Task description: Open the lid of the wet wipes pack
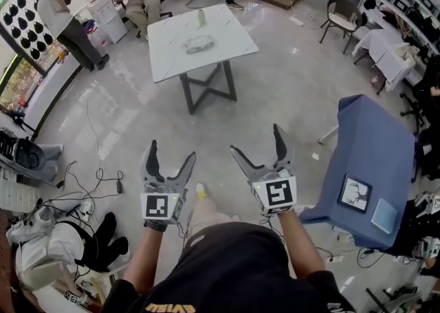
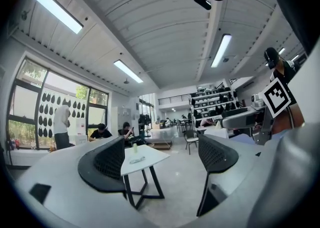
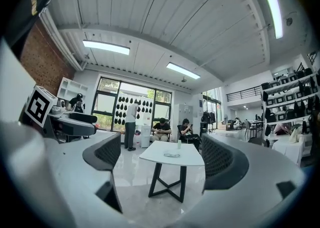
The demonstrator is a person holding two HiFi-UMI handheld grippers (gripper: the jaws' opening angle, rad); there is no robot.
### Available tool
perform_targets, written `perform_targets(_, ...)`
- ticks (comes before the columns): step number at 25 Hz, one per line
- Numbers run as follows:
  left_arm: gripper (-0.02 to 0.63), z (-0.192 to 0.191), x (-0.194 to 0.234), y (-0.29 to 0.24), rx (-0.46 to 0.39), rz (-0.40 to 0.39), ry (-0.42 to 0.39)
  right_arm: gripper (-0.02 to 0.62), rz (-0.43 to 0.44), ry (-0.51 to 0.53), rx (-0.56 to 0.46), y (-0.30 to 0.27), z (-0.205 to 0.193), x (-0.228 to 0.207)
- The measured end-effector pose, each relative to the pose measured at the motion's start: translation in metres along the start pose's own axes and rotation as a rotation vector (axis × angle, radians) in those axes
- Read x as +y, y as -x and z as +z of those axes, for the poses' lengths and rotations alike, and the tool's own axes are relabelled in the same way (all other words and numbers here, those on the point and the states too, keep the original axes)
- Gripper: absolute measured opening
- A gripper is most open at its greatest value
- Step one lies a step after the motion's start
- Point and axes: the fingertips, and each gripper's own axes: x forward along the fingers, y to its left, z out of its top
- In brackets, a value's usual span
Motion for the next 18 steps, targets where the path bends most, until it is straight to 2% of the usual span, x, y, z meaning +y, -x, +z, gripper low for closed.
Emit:
perform_targets(3,0.46,-0.007,0.001,0.001,0.012,-0.007,0.01,0.517,0.017,-0.001,0.023,-0.001,-0.01,0.003)
perform_targets(9,0.462,-0.013,0.001,-0.012,0.022,-0.024,-0.021,0.528,0.019,-0.017,0.023,-0.011,-0.019,0.001)
perform_targets(13,0.462,-0.018,0.025,-0.034,0.017,-0.021,-0.022,0.528,0.02,-0.019,0.033,-0.04,-0.025,0.005)
perform_targets(18,0.46,-0.024,0.058,-0.059,0.042,-0.018,-0.002,0.528,0.013,-0.076,0.078,-0.079,-0.032,0.01)
